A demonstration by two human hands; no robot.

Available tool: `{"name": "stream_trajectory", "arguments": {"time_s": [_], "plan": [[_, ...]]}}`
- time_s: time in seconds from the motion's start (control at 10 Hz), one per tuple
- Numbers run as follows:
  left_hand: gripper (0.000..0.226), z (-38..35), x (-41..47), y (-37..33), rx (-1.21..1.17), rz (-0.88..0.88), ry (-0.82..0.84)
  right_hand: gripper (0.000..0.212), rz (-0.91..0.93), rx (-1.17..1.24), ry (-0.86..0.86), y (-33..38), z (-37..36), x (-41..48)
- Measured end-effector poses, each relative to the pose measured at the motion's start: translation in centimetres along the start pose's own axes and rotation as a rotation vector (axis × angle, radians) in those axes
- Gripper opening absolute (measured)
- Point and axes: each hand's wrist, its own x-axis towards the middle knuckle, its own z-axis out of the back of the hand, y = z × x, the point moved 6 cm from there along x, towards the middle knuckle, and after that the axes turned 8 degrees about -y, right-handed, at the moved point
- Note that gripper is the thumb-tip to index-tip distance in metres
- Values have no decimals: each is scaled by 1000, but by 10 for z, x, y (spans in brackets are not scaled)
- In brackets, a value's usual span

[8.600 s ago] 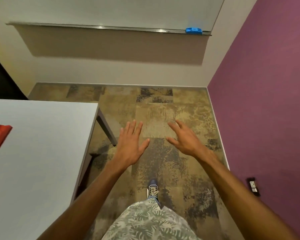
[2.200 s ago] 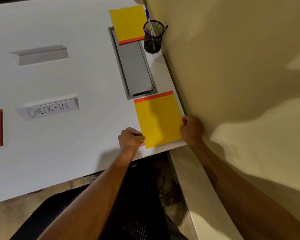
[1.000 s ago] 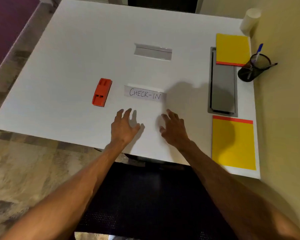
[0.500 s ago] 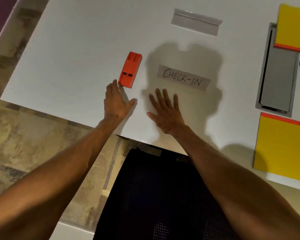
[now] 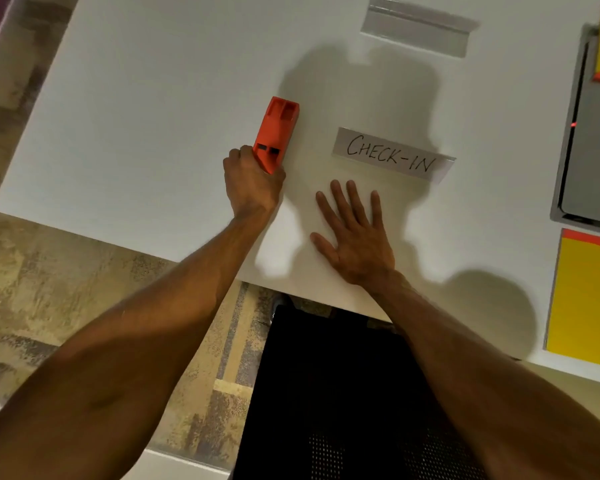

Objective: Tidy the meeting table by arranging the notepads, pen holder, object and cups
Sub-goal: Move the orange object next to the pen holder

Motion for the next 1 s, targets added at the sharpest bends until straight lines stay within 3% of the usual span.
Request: {"name": "stream_trajectory", "arguments": {"time_s": [0.2, 0.3, 0.4, 0.5, 0.6, 0.7, 0.9, 1.0], "plan": [[22, 21, -15, 0, -70, -59, -49, 71, 5, -28, 41, 0, 0, 0], [16, 38, -29, -6, -101, -137, -93, 70, -5, -6, 151, 2, 6, 2], [20, 52, -46, -18, -121, -213, -119, 72, -93, 206, 260, -2, 20, 8], [35, 58, -64, -35, -92, -305, -98, 75, -430, 716, 197, -6, 55, 11], [45, 57, -87, -60, -69, -452, -84, 70, -779, 1207, 20, -13, 91, 2], [52, 45, -117, -90, -31, -638, -80, 56, -1005, 1564, -114, -30, 115, -15], [45, 1, -186, -157, 198, -1069, -93, 41, -1270, 1720, -206, -90, 141, -72], [50, -22, -220, -188, 153, -1209, -71, 39, -1379, 1696, -262, -127, 151, -103]]}}
